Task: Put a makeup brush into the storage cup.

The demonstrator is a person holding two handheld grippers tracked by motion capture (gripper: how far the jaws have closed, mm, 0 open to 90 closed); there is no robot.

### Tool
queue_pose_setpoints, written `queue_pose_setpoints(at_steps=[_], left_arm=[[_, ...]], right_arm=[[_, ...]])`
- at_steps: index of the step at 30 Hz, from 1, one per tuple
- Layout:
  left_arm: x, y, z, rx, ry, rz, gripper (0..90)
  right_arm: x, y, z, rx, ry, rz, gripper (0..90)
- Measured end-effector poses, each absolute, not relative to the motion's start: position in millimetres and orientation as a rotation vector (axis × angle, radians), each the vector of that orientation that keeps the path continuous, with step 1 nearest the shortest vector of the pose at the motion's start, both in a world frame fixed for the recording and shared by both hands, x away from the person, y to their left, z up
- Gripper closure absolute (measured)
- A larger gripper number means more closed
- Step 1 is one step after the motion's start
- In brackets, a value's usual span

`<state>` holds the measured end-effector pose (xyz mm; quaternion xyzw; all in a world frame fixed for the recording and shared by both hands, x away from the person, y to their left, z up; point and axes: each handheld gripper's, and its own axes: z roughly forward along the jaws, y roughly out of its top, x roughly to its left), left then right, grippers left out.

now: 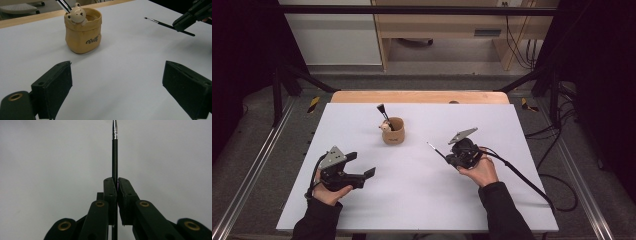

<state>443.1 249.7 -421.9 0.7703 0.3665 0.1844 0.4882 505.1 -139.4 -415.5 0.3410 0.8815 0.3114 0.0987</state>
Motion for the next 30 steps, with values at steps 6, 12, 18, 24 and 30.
queue_pose_setpoints(at_steps=[6,12,18,24,30], left_arm=[[442,248,-421,1.873,0.884,0.446,8.3],[441,246,-420,1.874,0.876,0.442,8.3],[439,242,-420,1.873,0.869,0.435,8.3],[438,239,-419,1.877,0.859,0.432,8.4],[437,237,-419,1.87,0.853,0.412,8.5]], right_arm=[[492,-139,-412,0.941,2.595,0.973,85.9],[480,-140,-410,0.909,2.584,1.024,85.9],[473,-144,-414,0.915,2.578,1.083,85.9],[465,-145,-417,0.888,2.566,1.148,85.9],[459,-148,-414,0.885,2.542,1.197,85.9]])
